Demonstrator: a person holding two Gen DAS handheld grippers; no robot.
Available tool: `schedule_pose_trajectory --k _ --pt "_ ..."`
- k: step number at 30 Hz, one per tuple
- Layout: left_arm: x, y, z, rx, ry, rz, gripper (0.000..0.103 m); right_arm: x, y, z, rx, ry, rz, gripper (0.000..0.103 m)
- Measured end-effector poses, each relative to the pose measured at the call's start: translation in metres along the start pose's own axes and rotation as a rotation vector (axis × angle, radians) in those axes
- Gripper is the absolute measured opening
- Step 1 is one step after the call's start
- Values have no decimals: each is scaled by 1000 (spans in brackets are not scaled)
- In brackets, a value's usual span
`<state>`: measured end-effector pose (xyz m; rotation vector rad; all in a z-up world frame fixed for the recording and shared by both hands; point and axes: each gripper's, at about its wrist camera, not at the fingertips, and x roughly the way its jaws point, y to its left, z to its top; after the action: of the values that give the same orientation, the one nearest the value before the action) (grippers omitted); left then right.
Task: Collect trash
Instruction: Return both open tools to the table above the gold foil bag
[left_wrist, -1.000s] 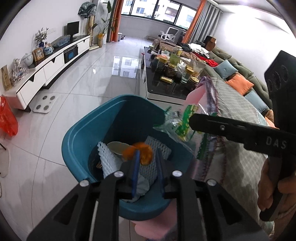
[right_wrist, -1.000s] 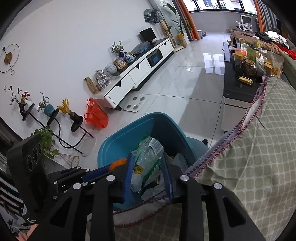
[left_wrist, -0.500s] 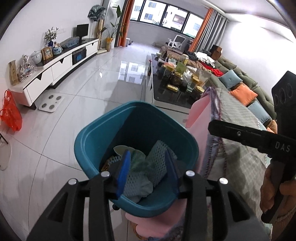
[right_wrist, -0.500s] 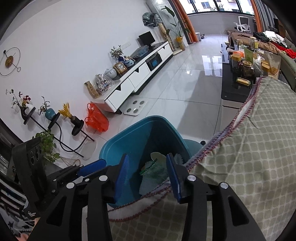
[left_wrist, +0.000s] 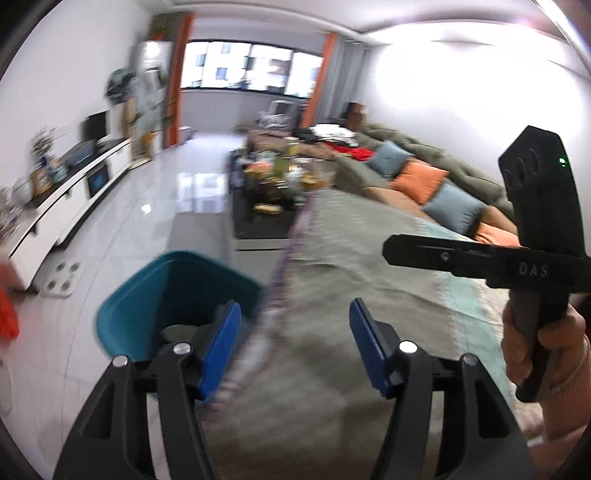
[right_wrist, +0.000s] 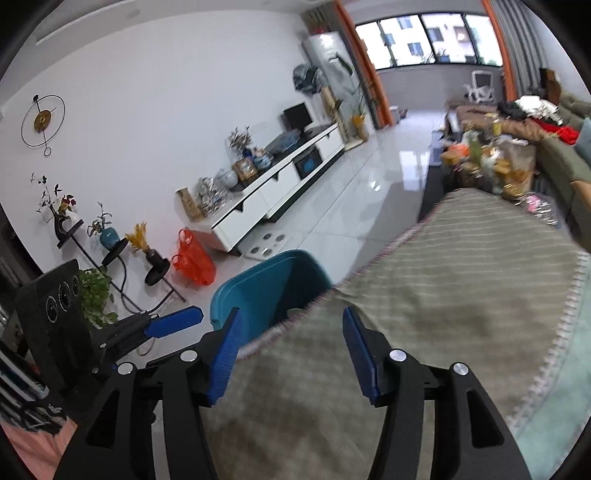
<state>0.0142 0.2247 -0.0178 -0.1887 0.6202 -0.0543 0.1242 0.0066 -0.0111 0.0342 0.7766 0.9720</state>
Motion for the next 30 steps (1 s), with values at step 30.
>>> schedule_pose_trajectory --k 30 --pt "83 -260 -65 384 286 -503 64 -229 -142 -143 390 -251 -392 59"
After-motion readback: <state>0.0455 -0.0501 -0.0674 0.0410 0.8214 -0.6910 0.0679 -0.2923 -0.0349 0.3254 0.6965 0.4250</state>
